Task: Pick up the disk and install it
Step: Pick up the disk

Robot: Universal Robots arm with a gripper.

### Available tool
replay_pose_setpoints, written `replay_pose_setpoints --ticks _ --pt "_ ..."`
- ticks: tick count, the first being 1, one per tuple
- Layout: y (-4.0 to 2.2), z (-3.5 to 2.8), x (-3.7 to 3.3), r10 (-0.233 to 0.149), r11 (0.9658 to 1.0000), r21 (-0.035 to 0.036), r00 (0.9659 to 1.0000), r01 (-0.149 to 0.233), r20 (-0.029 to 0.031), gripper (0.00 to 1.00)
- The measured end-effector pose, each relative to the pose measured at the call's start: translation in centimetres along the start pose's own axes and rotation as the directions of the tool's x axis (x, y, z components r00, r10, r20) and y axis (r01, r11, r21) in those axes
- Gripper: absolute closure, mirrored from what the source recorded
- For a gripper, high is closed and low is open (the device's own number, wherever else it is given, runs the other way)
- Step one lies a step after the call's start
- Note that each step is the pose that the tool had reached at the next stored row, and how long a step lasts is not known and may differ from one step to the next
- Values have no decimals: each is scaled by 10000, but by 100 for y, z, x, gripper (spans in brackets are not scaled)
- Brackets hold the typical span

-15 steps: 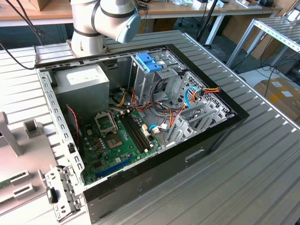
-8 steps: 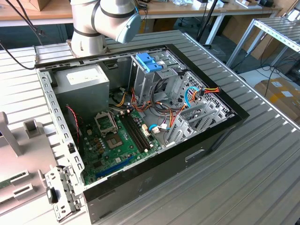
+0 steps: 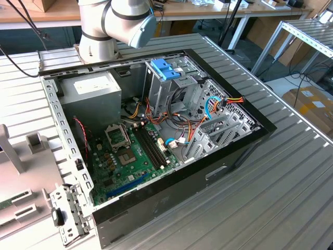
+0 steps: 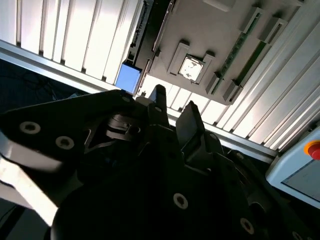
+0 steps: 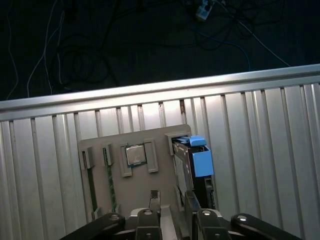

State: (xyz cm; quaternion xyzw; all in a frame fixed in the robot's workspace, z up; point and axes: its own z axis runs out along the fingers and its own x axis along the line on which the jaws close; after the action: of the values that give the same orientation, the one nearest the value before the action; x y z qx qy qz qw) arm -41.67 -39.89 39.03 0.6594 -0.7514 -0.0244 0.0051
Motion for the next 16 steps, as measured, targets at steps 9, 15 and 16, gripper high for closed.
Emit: replay_pose_setpoints --ticks 9,15,16 --pt "0 1 -1 -5 10000 0 10000 5 0 52" --pt "3 5 -26 -6 10000 1 10000 6 0 52" --pt "3 7 -29 -6 10000 1 10000 6 1 52"
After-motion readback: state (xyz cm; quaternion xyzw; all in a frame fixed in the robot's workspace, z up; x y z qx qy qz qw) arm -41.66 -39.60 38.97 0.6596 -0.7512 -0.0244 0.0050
